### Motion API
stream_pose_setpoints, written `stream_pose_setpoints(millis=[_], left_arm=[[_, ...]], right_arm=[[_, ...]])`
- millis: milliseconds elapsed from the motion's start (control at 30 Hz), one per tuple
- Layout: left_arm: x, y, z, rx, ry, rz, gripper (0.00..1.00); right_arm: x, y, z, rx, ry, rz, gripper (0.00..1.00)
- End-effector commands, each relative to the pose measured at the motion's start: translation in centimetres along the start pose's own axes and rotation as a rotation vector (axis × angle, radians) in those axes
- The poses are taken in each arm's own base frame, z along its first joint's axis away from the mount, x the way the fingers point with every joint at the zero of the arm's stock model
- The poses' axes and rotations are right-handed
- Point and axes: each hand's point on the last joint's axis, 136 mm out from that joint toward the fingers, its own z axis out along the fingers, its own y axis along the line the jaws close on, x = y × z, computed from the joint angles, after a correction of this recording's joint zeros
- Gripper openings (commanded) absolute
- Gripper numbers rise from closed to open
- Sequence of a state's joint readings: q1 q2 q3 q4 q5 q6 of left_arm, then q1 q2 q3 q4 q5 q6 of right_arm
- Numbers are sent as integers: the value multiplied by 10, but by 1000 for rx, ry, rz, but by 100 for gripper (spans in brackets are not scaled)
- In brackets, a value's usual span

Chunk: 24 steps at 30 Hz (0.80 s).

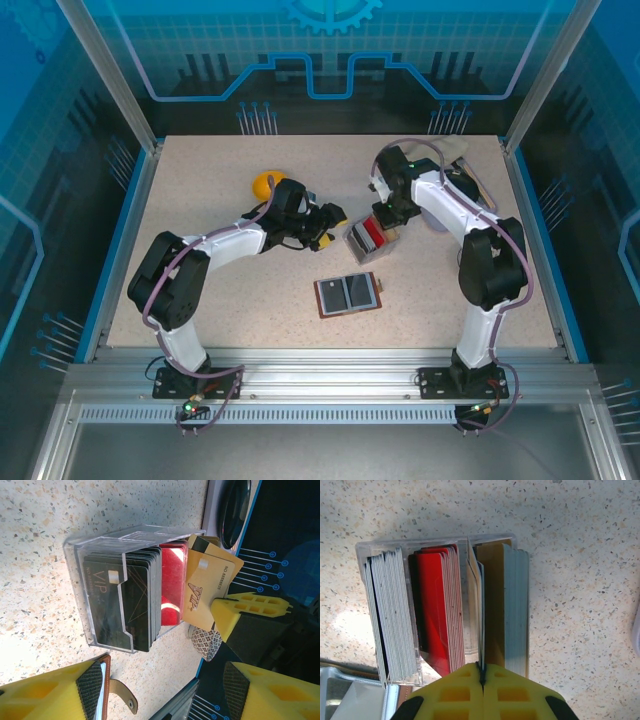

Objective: Put the credit cards into the card holder
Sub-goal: Place the credit card in the storage box.

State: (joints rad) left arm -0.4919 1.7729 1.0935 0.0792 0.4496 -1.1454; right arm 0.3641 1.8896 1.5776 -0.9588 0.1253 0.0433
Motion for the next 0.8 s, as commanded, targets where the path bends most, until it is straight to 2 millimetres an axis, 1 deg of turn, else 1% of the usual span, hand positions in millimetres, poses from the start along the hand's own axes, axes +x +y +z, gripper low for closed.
stream_pose_setpoints(millis=[0, 33, 167, 333, 467, 533, 567, 700, 767], left_arm=[[0, -9, 1, 16, 21, 12, 68], [0, -8, 0, 14, 22, 10, 68], [0, -8, 1, 14, 23, 10, 68], [0, -9, 1, 16, 23, 10, 68], [1, -10, 0, 17, 26, 11, 68], [0, -10, 0, 18, 25, 12, 69], [0, -9, 1, 16, 26, 9, 68], [1, -10, 1, 17, 27, 13, 69], [0, -10, 1, 18, 26, 13, 69]], right_arm=[[15, 2, 10, 20, 63, -29, 0], [16, 4, 11, 12, 66, -26, 0], [14, 8, 10, -14, 52, -17, 6], [7, 5, 4, -15, 28, 6, 11], [3, 2, 1, 0, 14, -1, 10], [2, -2, 0, 39, 16, -13, 6], [2, -3, 0, 42, 17, -17, 6], [4, -5, 2, 52, 29, -23, 13], [4, -8, 3, 70, 31, -18, 18]])
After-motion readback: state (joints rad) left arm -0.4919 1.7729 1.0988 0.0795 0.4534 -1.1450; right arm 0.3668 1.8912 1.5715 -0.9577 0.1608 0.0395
